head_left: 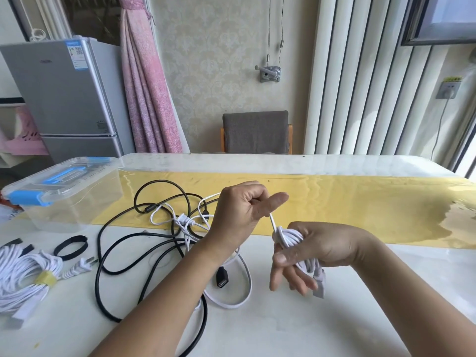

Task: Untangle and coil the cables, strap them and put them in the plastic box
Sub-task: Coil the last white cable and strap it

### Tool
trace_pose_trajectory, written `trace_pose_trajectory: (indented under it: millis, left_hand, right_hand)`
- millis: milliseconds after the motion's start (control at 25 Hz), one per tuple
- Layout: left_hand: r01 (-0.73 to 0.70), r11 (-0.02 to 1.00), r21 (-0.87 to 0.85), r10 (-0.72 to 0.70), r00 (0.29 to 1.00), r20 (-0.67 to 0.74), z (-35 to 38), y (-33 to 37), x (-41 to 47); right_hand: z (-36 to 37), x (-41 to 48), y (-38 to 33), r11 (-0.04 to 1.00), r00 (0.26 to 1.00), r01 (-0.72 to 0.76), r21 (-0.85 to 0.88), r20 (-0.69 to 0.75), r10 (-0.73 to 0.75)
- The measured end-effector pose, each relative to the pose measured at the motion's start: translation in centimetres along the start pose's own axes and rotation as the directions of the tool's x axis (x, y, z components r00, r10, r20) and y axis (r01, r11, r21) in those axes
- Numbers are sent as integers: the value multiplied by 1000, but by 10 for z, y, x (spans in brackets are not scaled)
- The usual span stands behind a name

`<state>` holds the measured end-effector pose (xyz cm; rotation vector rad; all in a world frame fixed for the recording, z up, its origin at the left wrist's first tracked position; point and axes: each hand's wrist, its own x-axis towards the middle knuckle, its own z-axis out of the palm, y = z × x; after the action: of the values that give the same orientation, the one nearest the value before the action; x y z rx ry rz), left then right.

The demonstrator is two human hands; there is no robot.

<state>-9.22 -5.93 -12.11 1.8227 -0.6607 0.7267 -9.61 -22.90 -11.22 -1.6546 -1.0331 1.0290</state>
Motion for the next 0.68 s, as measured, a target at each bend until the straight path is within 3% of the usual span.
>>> trace_pose_trajectory:
  millis: [80,200,280,360,440,560,680]
  left_hand:
    - [62,998,-11,-62,998,-15,0,-2,0]
    - [121,992,-34,-122,992,-39,-1,-1,0]
    - [162,985,-65,-163,987,-3,2,-3,-2]
    - [252,965,-68,-243,962,120,8,-15,-3]
    - [335,942,4,-324,908,266,13,-29,-3]
    - [291,938,189,-338,888,312,16,-30,-7]
    - [247,937,247,-321,888,329,16,-18,-11]
  right_hand:
    - [5,3,-3,997,994,15,81,107,-23]
    - [15,14,-7,966,985,30,256,154,-72]
    - [16,16,-5,895,961,205,396,93,-261]
    - [12,7,-10,779,892,446,441,-153,-425]
    - [6,-5,-16,662,792,608,438,-390,-469]
    - [-6,-13,-19,523,685,723,450,-560,-465]
    - [-9,-8,-22,520,590,784,339,-667,-455]
